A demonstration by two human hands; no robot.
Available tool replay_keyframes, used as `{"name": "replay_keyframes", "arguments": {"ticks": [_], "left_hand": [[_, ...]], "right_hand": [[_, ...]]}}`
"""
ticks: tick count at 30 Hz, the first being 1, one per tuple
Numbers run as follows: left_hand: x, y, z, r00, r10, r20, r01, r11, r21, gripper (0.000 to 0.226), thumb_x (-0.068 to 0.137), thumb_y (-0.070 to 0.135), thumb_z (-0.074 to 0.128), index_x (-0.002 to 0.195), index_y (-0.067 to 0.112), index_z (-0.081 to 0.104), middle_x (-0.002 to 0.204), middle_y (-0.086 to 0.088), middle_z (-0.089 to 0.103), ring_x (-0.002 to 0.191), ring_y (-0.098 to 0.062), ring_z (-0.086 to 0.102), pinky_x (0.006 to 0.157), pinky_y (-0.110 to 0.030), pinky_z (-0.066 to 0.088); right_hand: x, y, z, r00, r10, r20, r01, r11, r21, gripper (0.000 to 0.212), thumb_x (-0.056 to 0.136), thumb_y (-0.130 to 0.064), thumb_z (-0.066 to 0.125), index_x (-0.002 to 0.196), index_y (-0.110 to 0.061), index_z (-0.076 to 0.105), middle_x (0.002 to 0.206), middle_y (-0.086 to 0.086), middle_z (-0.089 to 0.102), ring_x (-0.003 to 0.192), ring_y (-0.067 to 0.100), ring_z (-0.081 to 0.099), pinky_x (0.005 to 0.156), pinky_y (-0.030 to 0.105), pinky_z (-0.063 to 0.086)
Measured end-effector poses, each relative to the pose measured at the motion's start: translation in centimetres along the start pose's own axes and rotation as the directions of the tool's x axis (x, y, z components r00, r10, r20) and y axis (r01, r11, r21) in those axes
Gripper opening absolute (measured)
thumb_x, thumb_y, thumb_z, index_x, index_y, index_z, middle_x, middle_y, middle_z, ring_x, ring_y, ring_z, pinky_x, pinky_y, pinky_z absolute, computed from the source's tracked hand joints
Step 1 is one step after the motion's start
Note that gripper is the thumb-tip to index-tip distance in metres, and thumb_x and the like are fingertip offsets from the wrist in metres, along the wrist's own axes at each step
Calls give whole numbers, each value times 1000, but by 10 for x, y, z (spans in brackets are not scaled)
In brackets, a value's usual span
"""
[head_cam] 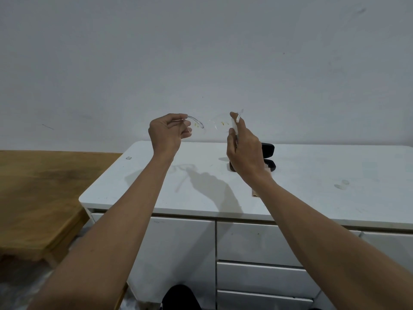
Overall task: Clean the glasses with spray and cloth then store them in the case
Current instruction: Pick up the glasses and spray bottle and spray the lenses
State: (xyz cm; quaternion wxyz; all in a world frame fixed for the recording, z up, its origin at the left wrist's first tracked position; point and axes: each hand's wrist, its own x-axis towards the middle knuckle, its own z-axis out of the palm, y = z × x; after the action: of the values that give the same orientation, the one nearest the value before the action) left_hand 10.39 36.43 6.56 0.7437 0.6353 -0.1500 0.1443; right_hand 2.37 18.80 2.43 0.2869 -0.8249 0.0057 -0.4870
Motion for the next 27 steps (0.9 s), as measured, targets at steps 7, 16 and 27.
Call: {"name": "replay_keyframes", "arguments": {"ticks": [7,16,27], "left_hand": [[-2,2,-3,1000,-6,15,6,1000,-12,15,85,-14,65,98,-11,72,76,-18,70,62,-28,65,70,-38,62],[-4,4,-1,999,-11,44,12,1000,-9,11,83,-13,69,94,-14,72,67,1,73,58,-27,66,68,-35,64],[-5,5,2,999,-37,27,37,999,-5,11,81,-11,72,91,-7,75,74,-10,72,58,-30,65,69,-35,61]], "right_hand": [[1,2,-1,1000,-11,7,11,1000,-22,44,103,-20,41,146,-15,49,70,11,57,64,34,56,63,47,53],[4,2,-1,1000,-7,-12,7,1000,-24,37,103,-18,40,138,-11,51,62,6,49,56,33,51,56,46,50],[-1,-2,-4,1000,15,-18,-14,999,32,42,105,-18,44,147,-18,47,70,2,51,63,25,51,64,39,47]]}}
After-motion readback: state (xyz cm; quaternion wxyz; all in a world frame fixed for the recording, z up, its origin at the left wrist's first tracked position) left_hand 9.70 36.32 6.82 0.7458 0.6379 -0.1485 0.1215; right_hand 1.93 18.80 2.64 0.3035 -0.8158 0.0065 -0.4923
